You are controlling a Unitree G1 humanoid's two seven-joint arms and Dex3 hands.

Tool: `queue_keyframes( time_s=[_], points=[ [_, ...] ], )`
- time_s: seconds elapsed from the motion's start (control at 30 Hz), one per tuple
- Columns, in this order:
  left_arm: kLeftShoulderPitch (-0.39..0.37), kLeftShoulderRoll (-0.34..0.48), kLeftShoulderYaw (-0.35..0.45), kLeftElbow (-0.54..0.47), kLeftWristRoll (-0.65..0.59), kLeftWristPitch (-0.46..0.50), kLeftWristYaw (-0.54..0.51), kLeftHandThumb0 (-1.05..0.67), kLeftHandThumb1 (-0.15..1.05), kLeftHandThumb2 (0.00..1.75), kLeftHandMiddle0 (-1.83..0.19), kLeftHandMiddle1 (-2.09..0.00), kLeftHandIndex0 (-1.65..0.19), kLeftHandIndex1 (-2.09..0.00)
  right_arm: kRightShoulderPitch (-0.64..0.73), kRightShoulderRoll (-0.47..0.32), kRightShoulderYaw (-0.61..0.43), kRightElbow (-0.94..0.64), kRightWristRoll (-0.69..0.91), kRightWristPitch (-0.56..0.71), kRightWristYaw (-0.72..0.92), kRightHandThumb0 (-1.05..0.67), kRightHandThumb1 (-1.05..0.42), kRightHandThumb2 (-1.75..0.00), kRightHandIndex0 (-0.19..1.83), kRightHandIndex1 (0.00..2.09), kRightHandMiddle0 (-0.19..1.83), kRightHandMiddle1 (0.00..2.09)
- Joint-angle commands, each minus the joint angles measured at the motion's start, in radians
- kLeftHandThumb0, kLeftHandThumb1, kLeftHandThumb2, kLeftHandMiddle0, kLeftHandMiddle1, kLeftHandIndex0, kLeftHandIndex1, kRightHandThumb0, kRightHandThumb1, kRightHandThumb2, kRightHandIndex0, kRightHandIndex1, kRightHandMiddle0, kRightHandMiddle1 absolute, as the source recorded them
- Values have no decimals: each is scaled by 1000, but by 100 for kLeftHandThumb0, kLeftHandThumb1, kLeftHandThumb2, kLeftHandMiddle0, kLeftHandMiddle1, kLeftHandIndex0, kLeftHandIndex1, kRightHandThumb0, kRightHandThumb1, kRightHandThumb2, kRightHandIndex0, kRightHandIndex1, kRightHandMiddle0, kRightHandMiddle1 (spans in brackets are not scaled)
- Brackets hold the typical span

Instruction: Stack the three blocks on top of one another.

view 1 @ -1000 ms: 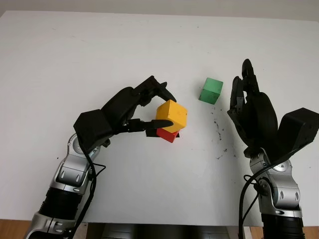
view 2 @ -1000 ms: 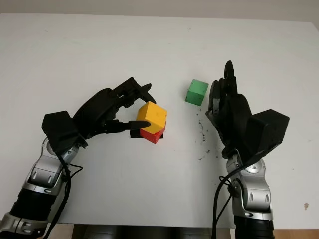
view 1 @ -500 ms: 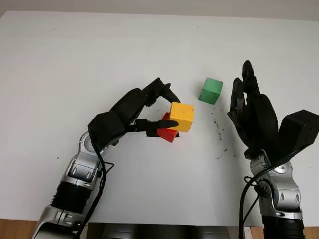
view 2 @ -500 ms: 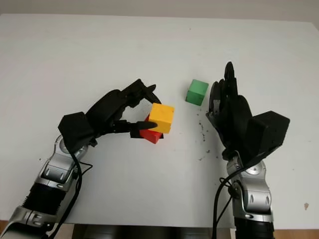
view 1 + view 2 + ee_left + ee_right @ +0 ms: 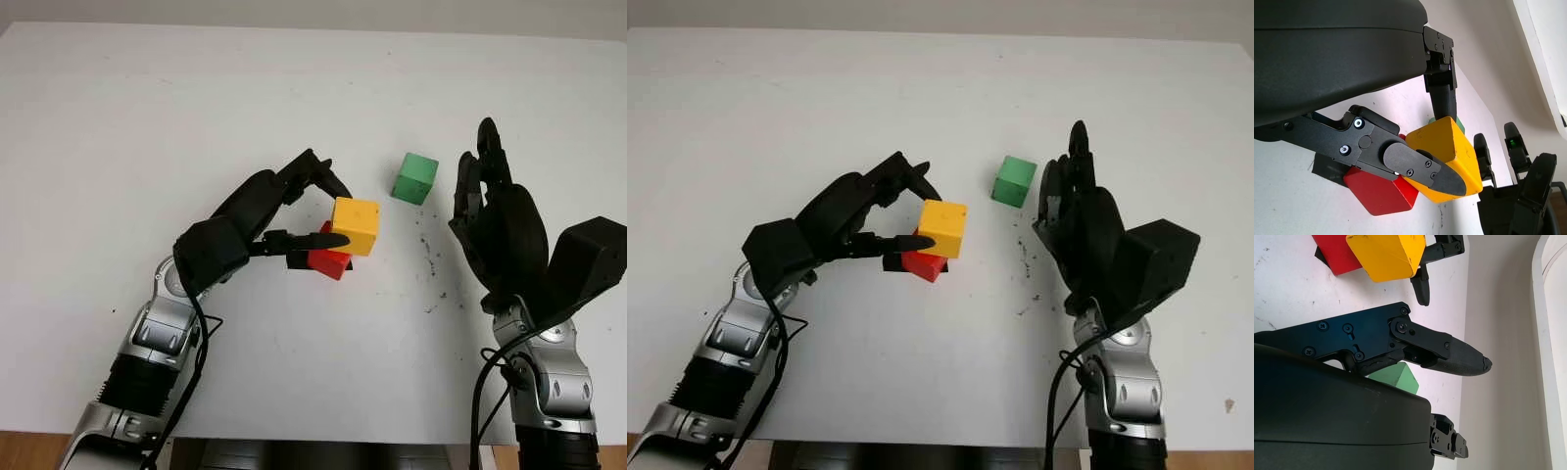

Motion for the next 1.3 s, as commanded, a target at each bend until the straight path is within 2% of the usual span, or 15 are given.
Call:
queue_keyframes(
  time_s=[0.0,0.7,0.8,0.9,0.97,1.0,1.27],
  points=[
    [-11,4,13,-17,-18,2,-6,-54,105,11,-14,-6,-19,-186,-7,-13,-4,-3,-3,2,4,-61,-105,-71,-19,0,-19,0],
    [-2,20,29,-51,-56,19,-23,-51,105,6,-17,-6,-24,-175,-23,-13,-6,5,-10,3,8,-63,-105,-70,-19,0,-19,0],
    [0,24,25,-69,-56,51,-29,-54,103,5,-18,-6,-29,-170,-21,-13,-8,4,-5,6,13,-63,-105,-70,-19,0,-19,0],
    [2,28,22,-91,-56,96,-40,-57,102,5,-17,-5,-30,-152,-21,-16,-10,6,-7,6,17,-64,-105,-70,-19,0,-19,0],
    [4,31,19,-104,-49,113,-42,-63,102,5,-14,-5,-26,-125,-21,-15,-11,3,-5,11,16,-64,-105,-70,-19,0,-19,0],
    [4,31,18,-108,-47,118,-42,-64,102,5,-13,-5,-25,-119,-21,-15,-12,3,-5,11,17,-64,-105,-69,-19,0,-19,0],
    [9,26,20,-123,-56,132,-51,-70,105,7,-9,-4,-17,-105,-17,-14,-12,-1,-5,9,16,-64,-105,-68,-19,0,-19,0]
  ],
)
